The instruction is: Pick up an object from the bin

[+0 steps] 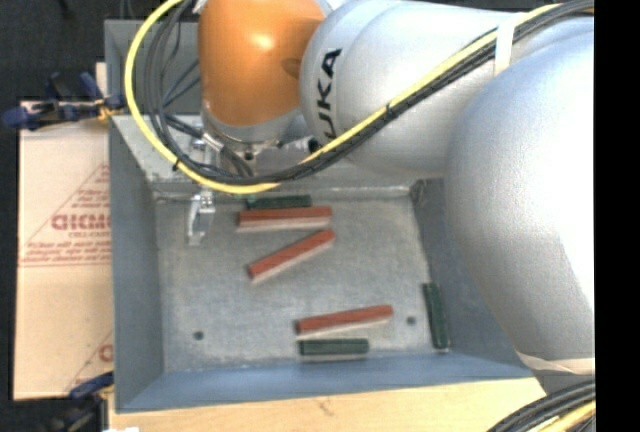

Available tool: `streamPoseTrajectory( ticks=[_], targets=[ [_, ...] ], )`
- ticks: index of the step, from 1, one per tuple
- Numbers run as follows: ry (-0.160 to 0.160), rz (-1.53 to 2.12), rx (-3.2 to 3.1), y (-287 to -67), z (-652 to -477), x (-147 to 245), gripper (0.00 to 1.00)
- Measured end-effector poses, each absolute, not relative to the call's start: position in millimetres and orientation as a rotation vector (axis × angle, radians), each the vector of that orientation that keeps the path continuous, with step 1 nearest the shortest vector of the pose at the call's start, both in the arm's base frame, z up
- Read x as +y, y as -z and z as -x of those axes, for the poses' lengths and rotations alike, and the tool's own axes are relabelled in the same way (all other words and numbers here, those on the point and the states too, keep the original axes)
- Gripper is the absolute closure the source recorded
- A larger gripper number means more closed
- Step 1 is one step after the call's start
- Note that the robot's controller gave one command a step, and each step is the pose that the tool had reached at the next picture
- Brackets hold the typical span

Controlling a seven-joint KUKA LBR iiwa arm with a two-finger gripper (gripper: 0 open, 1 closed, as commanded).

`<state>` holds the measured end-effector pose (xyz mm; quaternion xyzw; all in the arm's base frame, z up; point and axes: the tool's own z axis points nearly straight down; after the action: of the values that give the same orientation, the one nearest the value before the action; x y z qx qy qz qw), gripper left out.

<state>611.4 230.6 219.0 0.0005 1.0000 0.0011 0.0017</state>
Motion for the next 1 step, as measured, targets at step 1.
streamPoseTrajectory(
  ticks=[1],
  targets=[
    [-0.004,-0.002,3.138,-218.9,-611.5,230.5,0.0]
  ],
)
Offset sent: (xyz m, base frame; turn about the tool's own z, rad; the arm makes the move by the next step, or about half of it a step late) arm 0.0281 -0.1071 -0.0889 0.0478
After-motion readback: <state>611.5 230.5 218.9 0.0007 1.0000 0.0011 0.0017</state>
